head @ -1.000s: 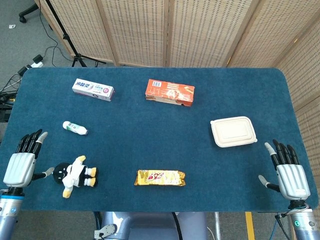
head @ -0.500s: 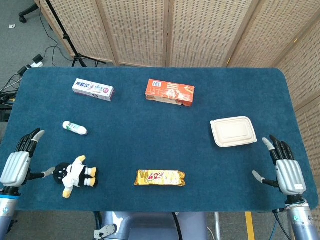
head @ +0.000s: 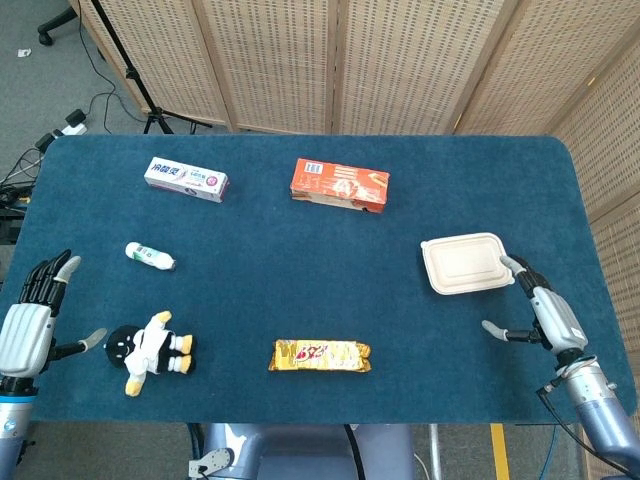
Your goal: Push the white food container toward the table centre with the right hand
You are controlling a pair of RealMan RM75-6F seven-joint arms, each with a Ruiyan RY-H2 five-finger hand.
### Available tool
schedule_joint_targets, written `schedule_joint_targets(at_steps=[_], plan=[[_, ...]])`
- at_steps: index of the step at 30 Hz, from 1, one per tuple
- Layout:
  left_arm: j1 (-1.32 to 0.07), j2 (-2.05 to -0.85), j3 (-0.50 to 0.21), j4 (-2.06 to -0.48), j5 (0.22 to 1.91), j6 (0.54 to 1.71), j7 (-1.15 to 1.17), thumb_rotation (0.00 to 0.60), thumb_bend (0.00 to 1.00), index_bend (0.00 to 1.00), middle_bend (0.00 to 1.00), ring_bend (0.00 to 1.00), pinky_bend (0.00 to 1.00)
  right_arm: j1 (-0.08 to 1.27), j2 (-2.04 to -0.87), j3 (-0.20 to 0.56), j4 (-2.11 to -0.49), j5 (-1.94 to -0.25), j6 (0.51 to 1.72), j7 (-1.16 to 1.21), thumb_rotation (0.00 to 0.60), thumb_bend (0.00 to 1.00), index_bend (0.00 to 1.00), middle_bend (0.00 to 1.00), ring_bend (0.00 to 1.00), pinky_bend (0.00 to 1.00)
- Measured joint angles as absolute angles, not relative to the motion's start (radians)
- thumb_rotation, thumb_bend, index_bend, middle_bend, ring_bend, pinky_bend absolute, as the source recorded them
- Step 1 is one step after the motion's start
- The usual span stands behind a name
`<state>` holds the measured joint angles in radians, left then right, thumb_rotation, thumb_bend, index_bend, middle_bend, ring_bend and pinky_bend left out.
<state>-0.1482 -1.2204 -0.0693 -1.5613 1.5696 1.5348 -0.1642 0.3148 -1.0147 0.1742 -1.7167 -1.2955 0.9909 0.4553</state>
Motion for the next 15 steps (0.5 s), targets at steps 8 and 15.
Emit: schedule_joint_targets(at_steps=[8, 15], plan=[[-0.146, -1.216, -0.067, -1.564, 1.578, 1.544, -0.17, 0.6, 0.1, 0.0, 0.0, 0.0, 0.03, 0.434, -0.983, 0.213, -1.652, -1.126, 0.766, 0.491, 0.6, 0.26, 0.02, 0.0, 0.0, 0.04], [-0.146, -1.216, -0.067, -1.564, 1.577, 1.546, -0.17, 0.6, 0.1, 0.0, 0.0, 0.0, 0.03, 0.509, -1.023, 0.219, -1.543, -1.043, 0.646, 0.468, 0.6, 0.26, 0.02, 0.0, 0.0, 0.04]])
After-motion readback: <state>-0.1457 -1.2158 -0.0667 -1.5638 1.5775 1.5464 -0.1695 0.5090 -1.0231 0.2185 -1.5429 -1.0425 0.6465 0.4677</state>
